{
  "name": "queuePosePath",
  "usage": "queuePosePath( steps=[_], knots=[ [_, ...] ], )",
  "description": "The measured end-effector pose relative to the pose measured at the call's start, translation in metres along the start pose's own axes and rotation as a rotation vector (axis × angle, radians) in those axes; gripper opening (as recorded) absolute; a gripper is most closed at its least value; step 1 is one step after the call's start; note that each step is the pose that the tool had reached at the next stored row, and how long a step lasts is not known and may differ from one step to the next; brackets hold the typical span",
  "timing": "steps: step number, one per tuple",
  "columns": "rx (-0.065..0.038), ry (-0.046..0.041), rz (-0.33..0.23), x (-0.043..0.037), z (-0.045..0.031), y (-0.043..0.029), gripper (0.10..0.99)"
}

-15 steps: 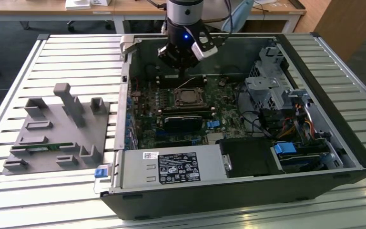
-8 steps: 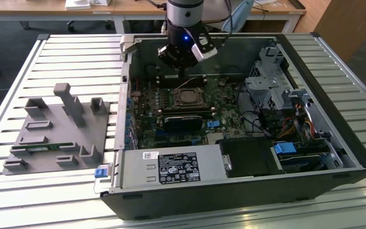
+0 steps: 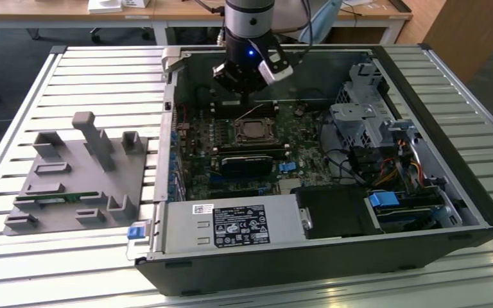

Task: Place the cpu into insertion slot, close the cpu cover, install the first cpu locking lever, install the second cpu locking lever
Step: 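Install the first cpu locking lever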

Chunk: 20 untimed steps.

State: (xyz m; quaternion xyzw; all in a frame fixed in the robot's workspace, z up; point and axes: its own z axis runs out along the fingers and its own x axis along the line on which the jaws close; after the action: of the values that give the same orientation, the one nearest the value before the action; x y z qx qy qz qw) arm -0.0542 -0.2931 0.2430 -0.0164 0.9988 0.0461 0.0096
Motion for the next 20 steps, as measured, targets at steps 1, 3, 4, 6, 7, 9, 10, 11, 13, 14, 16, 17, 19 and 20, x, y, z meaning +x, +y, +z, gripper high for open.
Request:
queuePosePath(
  steps=[1, 3, 4, 6, 7, 9, 10, 11, 13, 14, 16, 17, 19, 20],
  knots=[
    [0.0, 0.0, 0.0, 0.0, 0.0009, -0.0001, 0.106],
    [0.0, 0.0001, 0.0, 0.0001, 0.0031, -0.0003, 0.106],
    [0.0, 0.0002, -0.001, -0.0002, 0.0047, -0.0005, 0.106],
    [0.0, 0.0003, -0.004, -0.0006, 0.0077, -0.0007, 0.106],
    [0.0, 0.0006, -0.007, -0.0011, 0.0085, -0.0008, 0.106],
    [-0.003, 0.001, -0.008, -0.0033, 0.0098, -0.001, 0.106],
    [-0.005, 0.0014, -0.008, -0.0053, 0.0102, -0.0011, 0.106],
    [-0.005, 0.0015, -0.008, -0.0067, 0.0107, -0.0012, 0.106],
    [-0.006, 0.0015, -0.008, -0.0085, 0.0118, -0.0012, 0.106],
    [-0.005, 0.0016, -0.008, -0.009, 0.0126, -0.0013, 0.106],
    [-0.005, 0.0023, -0.008, -0.0104, 0.0142, -0.0013, 0.106],
    [-0.005, 0.0026, -0.008, -0.0112, 0.0149, -0.0013, 0.106],
    [-0.005, 0.003, -0.008, -0.0131, 0.0158, -0.0011, 0.106],
    [-0.005, 0.0031, -0.007, -0.0141, 0.0161, -0.0009, 0.106]
  ],
)
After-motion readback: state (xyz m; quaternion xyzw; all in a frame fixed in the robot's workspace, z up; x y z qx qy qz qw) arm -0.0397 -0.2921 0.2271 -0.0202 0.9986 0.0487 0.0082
